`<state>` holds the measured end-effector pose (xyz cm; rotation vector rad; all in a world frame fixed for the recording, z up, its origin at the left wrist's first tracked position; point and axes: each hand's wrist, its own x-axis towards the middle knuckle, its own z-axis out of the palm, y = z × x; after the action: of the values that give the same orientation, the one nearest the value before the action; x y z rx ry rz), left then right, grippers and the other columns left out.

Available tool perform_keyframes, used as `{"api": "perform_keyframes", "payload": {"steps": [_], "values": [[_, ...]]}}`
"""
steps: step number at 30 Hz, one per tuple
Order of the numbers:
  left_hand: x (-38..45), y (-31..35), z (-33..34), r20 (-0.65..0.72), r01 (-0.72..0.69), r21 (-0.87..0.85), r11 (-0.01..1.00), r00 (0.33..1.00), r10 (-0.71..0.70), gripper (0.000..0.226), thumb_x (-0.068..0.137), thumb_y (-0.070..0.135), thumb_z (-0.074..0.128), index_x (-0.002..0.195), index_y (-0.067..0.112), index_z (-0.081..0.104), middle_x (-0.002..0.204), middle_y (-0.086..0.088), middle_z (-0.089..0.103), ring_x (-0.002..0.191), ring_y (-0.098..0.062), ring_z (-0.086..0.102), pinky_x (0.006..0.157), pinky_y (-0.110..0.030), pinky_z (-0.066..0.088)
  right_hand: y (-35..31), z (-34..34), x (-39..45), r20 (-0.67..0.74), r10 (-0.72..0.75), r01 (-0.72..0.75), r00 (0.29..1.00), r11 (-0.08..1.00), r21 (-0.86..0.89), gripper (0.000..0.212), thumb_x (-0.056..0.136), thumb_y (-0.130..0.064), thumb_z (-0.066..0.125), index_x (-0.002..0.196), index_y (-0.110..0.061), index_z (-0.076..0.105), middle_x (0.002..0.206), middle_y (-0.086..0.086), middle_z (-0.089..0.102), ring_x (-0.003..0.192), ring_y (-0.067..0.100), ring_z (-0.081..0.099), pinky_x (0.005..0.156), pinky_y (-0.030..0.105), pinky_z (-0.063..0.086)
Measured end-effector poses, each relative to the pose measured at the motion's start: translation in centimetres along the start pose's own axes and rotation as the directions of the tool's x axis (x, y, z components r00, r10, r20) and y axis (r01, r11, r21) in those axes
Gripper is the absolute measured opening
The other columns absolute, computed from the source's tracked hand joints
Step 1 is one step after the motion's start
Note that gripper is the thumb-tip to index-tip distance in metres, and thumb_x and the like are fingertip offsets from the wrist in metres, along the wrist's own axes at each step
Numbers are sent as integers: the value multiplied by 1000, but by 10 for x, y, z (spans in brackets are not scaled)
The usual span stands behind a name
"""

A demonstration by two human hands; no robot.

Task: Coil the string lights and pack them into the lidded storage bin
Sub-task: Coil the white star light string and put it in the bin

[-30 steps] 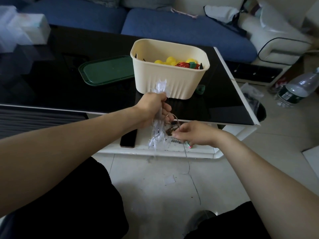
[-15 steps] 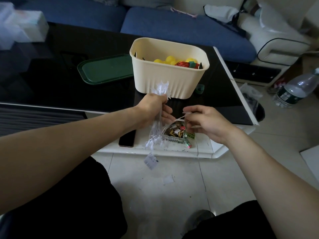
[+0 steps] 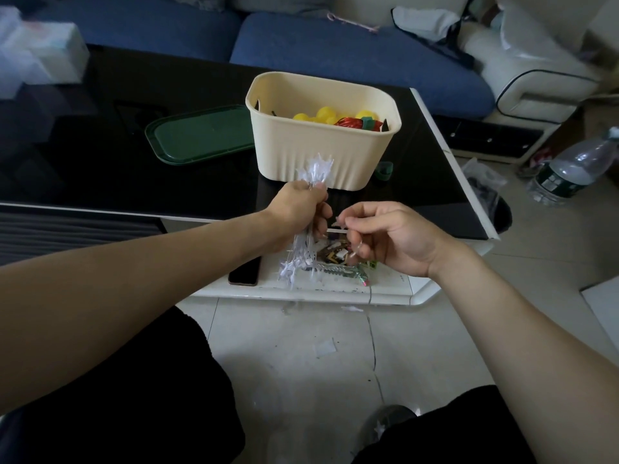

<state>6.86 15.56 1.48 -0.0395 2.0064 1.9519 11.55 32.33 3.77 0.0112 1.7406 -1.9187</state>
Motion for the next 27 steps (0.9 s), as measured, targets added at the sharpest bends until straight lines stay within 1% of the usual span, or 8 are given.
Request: {"api": "perform_keyframes", "payload": {"steps": [3, 6, 9, 11, 14, 19, 22, 27], "values": [[0, -1, 0, -16, -36, 47, 998, 999, 37, 25, 105, 22, 43, 87, 7, 50, 65, -4, 55, 47, -16, 49, 46, -26, 45, 1, 0, -2, 57, 70, -70, 996, 998, -2, 10, 91, -3, 55, 98, -4, 61, 60, 4, 56, 43, 10, 49, 54, 32, 57], [0, -1, 1, -19, -51, 53, 997, 998, 52, 24, 105, 23, 44, 87, 8, 50, 64, -3, 54, 48, -16, 47, 49, -28, 42, 0, 1, -2, 63, 63, -68, 996, 994, 91, 15, 83, -7, 58, 97, -4, 61, 60, 3, 54, 43, 10, 47, 56, 33, 58], [1, 0, 2, 12, -20, -3, 1000, 1000, 21, 26, 106, 23, 43, 84, 9, 50, 63, -3, 49, 48, -17, 44, 49, -28, 38, 1, 2, 2, -33, -23, 27, 999, 992, 125, 8, 91, -4, 55, 96, -6, 62, 61, 3, 55, 47, 12, 51, 71, 38, 58], [1, -1, 4, 37, 7, -32, 999, 999, -6, 28, 106, 24, 42, 81, 11, 50, 61, -2, 45, 47, -15, 40, 49, -26, 36, 2, 2, 5, -109, -67, 81, 992, 988, 131, 13, 98, -2, 50, 97, -7, 62, 63, 3, 56, 53, 14, 55, 79, 42, 54], [0, -1, 5, 48, 8, -46, 999, 999, -6, 31, 106, 23, 41, 77, 14, 47, 59, 1, 38, 46, -13, 33, 46, -22, 32, 3, 4, 5, -94, -8, 32, 996, 967, 254, 13, 101, -3, 47, 103, -7, 60, 66, 4, 54, 56, 16, 56, 69, 49, 62], [0, -1, 3, 40, 3, -43, 999, 999, -1, 30, 105, 23, 40, 78, 15, 47, 54, 4, 35, 47, -14, 30, 51, -30, 34, 0, 10, 2, -76, 51, -29, 996, 964, 264, 12, 102, -5, 47, 105, -8, 58, 67, 2, 51, 51, 10, 51, 48, 29, 56], [0, 0, 3, 34, 1, -25, 1000, 999, -1, 29, 106, 23, 40, 79, 14, 47, 57, 2, 36, 49, -14, 33, 52, -29, 34, 1, 11, 2, -135, 23, 1, 991, 984, 175, 11, 102, -6, 49, 105, -8, 60, 67, 2, 52, 49, 10, 50, 45, 26, 52], [-3, 0, 6, 45, -8, -24, 1000, 999, 9, 27, 105, 19, 43, 81, 9, 51, 61, -5, 48, 50, -19, 44, 50, -30, 41, 8, 10, 6, -323, -104, 52, 941, 985, -165, 10, 102, -15, 57, 104, -8, 64, 71, 5, 61, 53, 15, 57, 48, 28, 54]]}}
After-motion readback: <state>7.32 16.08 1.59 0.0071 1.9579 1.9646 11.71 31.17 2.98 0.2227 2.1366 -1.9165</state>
